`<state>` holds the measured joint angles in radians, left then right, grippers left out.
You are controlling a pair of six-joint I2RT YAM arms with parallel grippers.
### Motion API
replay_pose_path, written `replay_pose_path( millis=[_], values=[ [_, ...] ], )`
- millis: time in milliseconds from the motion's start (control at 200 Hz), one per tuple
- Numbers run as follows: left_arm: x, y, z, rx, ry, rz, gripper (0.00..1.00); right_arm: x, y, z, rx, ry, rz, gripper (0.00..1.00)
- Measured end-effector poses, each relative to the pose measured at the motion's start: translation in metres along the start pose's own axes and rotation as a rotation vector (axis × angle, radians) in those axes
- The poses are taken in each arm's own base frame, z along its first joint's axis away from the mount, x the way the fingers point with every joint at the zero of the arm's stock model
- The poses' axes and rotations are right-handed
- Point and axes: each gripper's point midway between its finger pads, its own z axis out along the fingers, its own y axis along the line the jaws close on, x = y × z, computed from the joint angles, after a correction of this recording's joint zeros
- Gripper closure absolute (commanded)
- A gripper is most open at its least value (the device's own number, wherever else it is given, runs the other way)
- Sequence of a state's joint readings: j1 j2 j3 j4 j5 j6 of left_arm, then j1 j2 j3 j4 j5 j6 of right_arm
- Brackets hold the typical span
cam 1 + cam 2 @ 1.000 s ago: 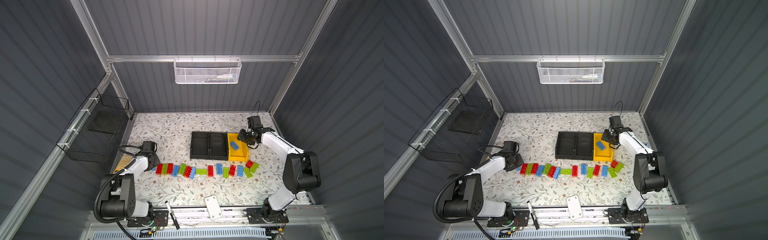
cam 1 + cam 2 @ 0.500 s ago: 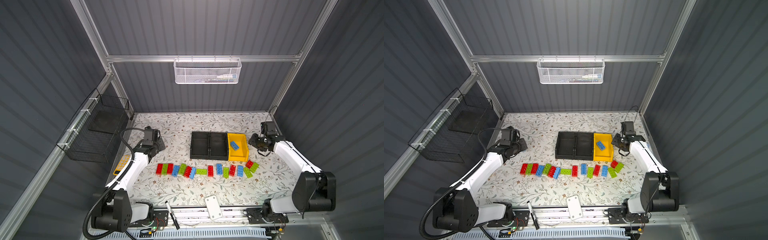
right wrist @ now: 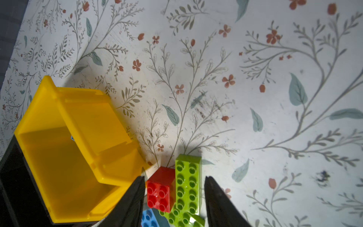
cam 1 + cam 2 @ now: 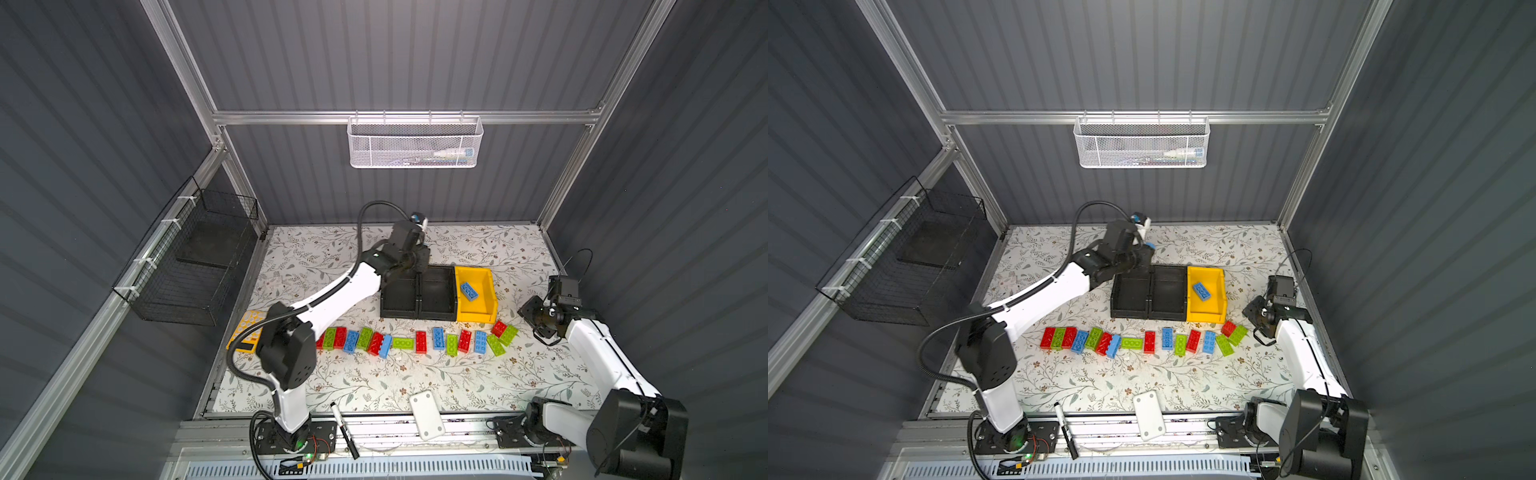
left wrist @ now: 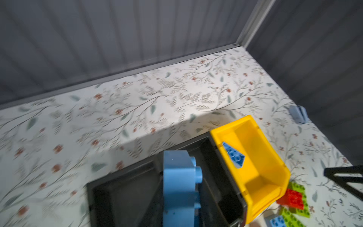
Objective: Sort the legos into containers by color
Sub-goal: Place the lego in the container, then pick up the lego from the middle-right of the table.
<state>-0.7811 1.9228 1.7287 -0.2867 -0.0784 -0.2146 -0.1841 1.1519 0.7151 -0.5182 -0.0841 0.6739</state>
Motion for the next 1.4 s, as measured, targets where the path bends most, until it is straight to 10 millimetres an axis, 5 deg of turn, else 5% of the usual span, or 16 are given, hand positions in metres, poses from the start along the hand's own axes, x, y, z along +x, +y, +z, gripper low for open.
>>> replay_pose_path(
  millis=[145, 230, 490, 660, 956, 1251, 1401],
  values=[
    [0.011, -0.052, 0.05, 0.124, 0.033, 0.044, 0.98, 0.012, -0.006, 0.003, 0.001, 0.033, 0.015, 0.48],
    [0.034, -0.072, 0.078, 0.18, 0.082, 0.051, 0.95, 0.018, -0.011, 0.005, 0.006, 0.048, 0.025, 0.48],
    [0.077, -0.09, 0.127, 0.256, 0.184, 0.037, 0.93, 0.045, -0.026, 0.017, 0.029, 0.12, 0.085, 0.46],
    [0.07, -0.096, 0.129, 0.284, 0.176, 0.018, 0.86, 0.052, -0.028, 0.021, 0.022, 0.143, 0.131, 0.41],
    [0.063, -0.103, 0.126, 0.305, 0.162, -0.005, 0.42, 0.048, -0.019, 0.025, -0.016, 0.135, 0.182, 0.38],
    [0.061, -0.1, 0.126, 0.287, 0.151, -0.003, 0.38, 0.052, -0.023, 0.034, 0.011, 0.167, 0.217, 0.38],
    [0.05, -0.086, 0.105, 0.253, 0.132, 0.004, 0.38, 0.051, -0.022, 0.036, 0.019, 0.176, 0.229, 0.38]
  ],
)
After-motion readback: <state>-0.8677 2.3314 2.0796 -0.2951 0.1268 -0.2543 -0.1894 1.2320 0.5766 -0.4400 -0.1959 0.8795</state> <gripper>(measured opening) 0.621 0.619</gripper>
